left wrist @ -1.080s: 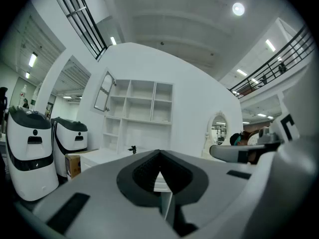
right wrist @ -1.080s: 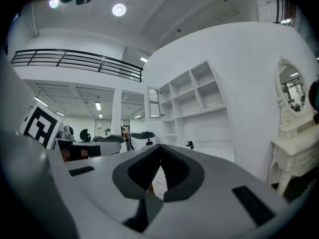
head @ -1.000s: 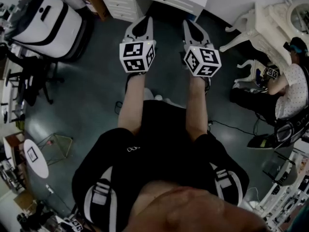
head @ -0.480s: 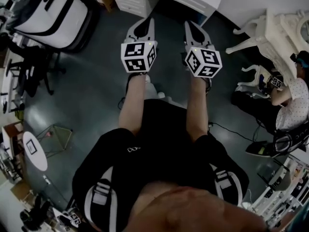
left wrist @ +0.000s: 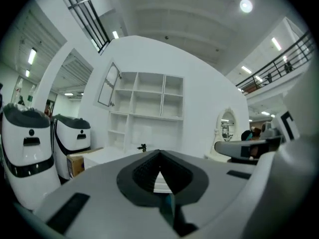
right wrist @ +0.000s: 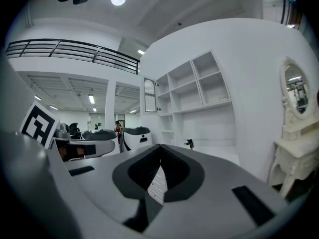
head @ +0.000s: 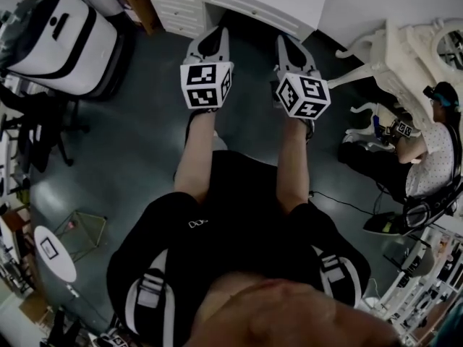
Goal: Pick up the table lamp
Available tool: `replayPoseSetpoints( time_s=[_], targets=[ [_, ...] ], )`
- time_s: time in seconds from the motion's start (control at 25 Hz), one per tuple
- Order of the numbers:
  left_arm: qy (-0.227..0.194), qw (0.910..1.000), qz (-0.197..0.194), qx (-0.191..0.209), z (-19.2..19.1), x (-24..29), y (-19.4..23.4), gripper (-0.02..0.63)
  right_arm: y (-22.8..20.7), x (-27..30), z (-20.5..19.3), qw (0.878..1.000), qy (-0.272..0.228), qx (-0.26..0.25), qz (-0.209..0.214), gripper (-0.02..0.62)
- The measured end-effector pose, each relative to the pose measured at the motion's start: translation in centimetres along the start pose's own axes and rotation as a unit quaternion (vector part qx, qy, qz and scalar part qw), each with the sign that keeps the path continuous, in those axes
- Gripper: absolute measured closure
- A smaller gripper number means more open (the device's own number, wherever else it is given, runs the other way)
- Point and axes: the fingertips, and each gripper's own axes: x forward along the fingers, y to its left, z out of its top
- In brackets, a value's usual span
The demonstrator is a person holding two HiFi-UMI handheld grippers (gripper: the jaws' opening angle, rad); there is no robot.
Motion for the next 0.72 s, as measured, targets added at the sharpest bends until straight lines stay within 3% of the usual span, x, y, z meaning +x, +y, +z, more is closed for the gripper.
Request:
replayPoseSetpoints(
  time_s=[0.12,0.28,0.52,0.72],
  targets=[
    [-0.007,0.9996,0.003,0.026,1.6,1.5,1.7,0.597,0.2,2.7,1.2,1.000,-0.009,0.002,0.000,0.577],
    [-0.009,0.9996,0.013,0.024,2.4,2.5,5.6,0.597,1.8,6.6,1.4,1.000,-0.011,0.004,0.008,0.577],
    [-0.025,0.9983,0.052,-0.002,3.1,2.2,13.0,0.597,6.7,11.2,0.6,0.999,0.000,-0.010,0.044,0.577],
    [-0.022,0.9984,0.046,-0.021,2.8,3.2,14.8,0.597,6.3,12.4,0.6,0.999,0.011,-0.015,0.028,0.577]
  ],
)
